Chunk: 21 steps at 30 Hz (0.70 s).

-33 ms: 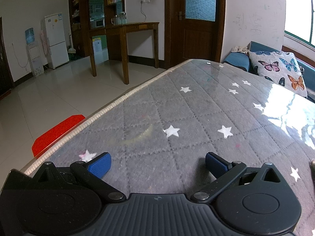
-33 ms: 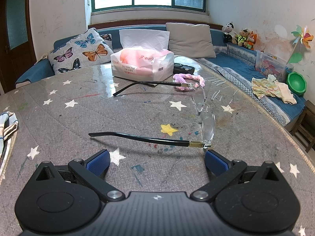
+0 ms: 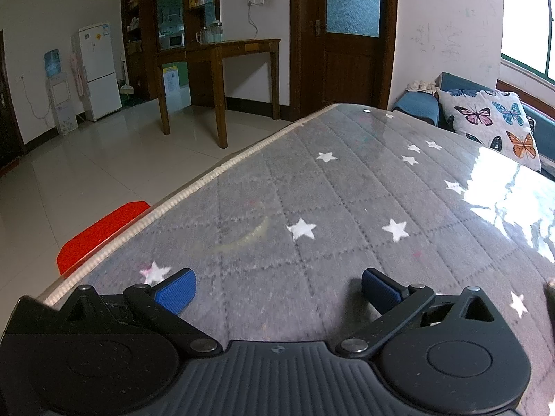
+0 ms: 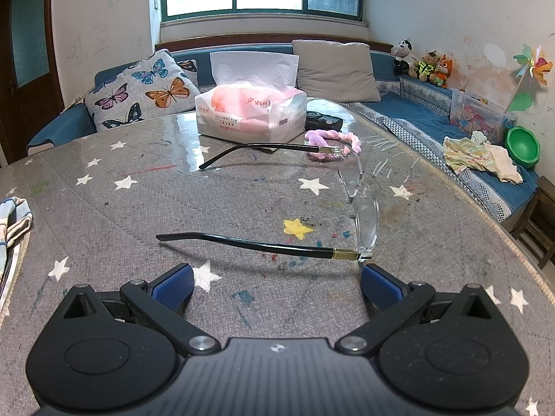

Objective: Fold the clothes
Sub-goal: 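Move both grippers toward the striped shirt lying on the table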

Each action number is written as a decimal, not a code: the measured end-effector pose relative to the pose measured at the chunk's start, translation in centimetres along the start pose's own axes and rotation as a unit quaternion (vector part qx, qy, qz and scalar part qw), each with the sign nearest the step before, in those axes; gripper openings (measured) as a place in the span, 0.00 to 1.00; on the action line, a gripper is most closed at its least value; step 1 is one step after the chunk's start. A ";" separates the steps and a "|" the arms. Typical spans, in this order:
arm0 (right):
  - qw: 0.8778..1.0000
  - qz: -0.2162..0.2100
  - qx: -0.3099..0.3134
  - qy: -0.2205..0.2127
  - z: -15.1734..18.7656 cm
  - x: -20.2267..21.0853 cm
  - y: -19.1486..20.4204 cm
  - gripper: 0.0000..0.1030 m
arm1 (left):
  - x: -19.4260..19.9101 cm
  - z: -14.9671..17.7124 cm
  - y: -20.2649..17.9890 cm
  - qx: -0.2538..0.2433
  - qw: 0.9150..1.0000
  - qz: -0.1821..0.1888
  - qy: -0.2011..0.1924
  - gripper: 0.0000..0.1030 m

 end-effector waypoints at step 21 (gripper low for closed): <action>0.991 -0.088 0.079 -0.070 6.3 12.9 3.9 1.00 | 12.0 6.3 -7.5 -0.074 0.993 0.087 -0.031 1.00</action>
Point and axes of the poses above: each gripper's, at about its wrist camera, not at the fingertips, and x roughly against the way its jaws point, y to its left, z to its underside, the point moved 5 cm from there along -x, roughly the way its jaws point, and after that the axes turned 8 degrees about -x, right-handed, at the moved point
